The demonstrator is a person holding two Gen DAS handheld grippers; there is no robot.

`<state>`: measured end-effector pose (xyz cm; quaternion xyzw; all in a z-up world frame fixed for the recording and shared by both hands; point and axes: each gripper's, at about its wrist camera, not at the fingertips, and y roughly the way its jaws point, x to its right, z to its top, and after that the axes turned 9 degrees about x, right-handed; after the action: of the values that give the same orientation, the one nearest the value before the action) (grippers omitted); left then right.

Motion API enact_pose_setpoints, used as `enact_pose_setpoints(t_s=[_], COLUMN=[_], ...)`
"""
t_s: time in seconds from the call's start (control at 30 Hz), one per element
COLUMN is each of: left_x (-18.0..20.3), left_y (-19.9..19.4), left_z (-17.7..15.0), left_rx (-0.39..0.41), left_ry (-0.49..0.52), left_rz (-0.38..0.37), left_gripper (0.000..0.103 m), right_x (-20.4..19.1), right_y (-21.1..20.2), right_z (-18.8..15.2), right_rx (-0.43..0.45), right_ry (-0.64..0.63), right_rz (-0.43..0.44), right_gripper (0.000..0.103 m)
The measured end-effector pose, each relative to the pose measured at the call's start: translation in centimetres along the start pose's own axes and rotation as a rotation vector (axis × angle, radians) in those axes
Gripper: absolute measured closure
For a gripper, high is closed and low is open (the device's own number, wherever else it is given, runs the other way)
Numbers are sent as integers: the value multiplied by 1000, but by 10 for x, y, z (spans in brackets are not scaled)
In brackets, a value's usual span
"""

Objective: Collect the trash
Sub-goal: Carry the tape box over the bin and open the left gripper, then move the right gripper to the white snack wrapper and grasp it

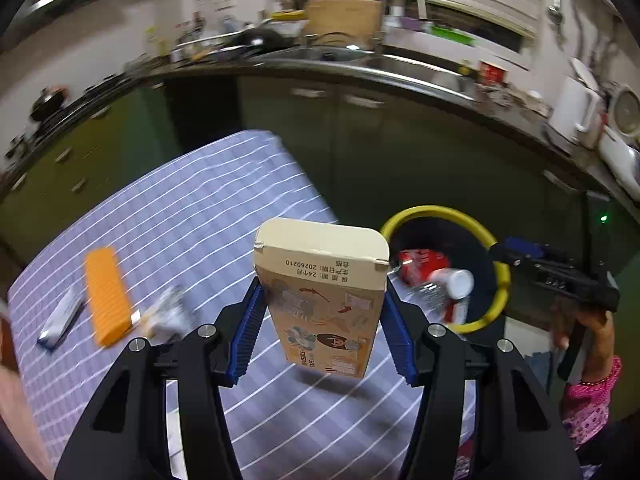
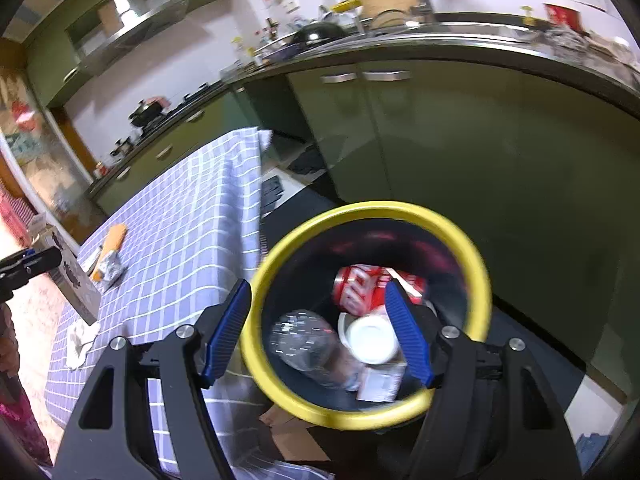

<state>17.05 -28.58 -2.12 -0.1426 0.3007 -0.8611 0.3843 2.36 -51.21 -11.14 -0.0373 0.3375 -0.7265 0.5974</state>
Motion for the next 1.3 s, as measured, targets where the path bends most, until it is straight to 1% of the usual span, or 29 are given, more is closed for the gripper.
enact_pose_setpoints(t_s=[0.17,0.23,0.3,0.37,0.47,0.5,0.53,0.6,0.63,0.73,0.9,1.0,1.17,1.3], left_x=[54,79,101,120,139,145,146,148,149,143,115,92,47,-1], left_y=[25,39,54,70,96,107,113,126,129,126,93,68,23,-15], left_z=[23,33,40,46,54,56,56,59,60,58,52,42,10,-27], left_rx=[5,8,10,19,19,28,32,38,42,47,76,85,93,85], left_ry=[83,118,150,174,188,193,196,192,190,177,137,103,43,-28], left_rz=[-106,-156,-190,-216,-225,-229,-224,-206,-207,-205,-173,-145,-64,19], left_gripper=[47,47,47,47,47,45,36,26,25,24,20,18,16,12], right_x=[29,36,45,51,57,59,61,63,63,65,57,47,23,-9], right_y=[-17,-22,-27,-30,-33,-33,-34,-34,-34,-33,-25,-18,-4,9], right_z=[0,1,1,1,0,0,0,0,0,0,-1,-1,-1,-1], right_rx=[27,36,46,52,53,52,52,54,54,54,37,21,-11,-42], right_ry=[40,49,62,73,87,90,91,96,97,102,88,70,28,-28], right_rz=[-52,-67,-80,-89,-100,-102,-103,-105,-106,-103,-78,-58,-24,29], right_gripper=[37,37,37,37,37,37,37,36,35,35,35,35,35,35])
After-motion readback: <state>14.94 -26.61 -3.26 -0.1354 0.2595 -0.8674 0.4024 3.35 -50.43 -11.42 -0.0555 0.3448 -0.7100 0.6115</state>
